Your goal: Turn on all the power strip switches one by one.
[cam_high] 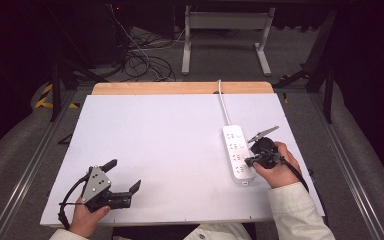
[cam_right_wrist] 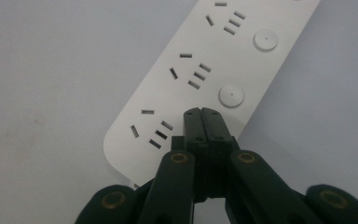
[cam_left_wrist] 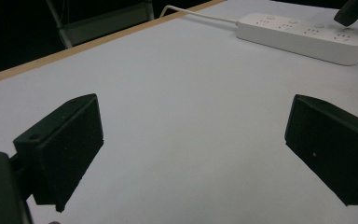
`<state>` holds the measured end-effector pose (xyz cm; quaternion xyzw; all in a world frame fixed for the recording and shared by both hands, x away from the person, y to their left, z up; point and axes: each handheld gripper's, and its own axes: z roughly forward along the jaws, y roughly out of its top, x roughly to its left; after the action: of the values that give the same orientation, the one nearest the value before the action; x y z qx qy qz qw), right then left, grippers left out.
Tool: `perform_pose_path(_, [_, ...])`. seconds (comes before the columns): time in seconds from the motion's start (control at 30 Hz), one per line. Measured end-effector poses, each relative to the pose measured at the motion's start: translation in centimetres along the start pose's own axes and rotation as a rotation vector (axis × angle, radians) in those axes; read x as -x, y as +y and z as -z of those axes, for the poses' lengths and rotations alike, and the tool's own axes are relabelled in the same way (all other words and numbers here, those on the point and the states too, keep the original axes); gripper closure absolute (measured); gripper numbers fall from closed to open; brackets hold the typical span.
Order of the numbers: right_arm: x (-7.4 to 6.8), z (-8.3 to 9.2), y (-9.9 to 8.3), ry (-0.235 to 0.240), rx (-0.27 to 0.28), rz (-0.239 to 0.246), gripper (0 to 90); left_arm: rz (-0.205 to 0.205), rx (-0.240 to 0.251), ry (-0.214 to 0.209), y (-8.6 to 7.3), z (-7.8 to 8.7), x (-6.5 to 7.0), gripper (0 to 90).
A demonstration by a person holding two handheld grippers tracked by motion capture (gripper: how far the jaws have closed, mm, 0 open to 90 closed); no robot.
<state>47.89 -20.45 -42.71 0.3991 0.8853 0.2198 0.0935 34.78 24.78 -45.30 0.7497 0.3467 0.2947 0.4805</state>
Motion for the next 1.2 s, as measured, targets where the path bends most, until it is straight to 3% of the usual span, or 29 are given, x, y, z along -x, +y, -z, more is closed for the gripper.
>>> perform_pose_path(0.33, [-0.32, -0.11, -0.12, -0.017, -0.036, 0.014, 90.0, -0.002, 0.000, 0.001, 0.00, 0.01, 0.02, 4.7])
perform_pose_path(1.2, [-0.54, -0.47, -0.29, -0.029, -0.044, 0.009, 90.0, -0.007, 0.000, 0.001, -0.01, 0.03, 0.08, 4.7])
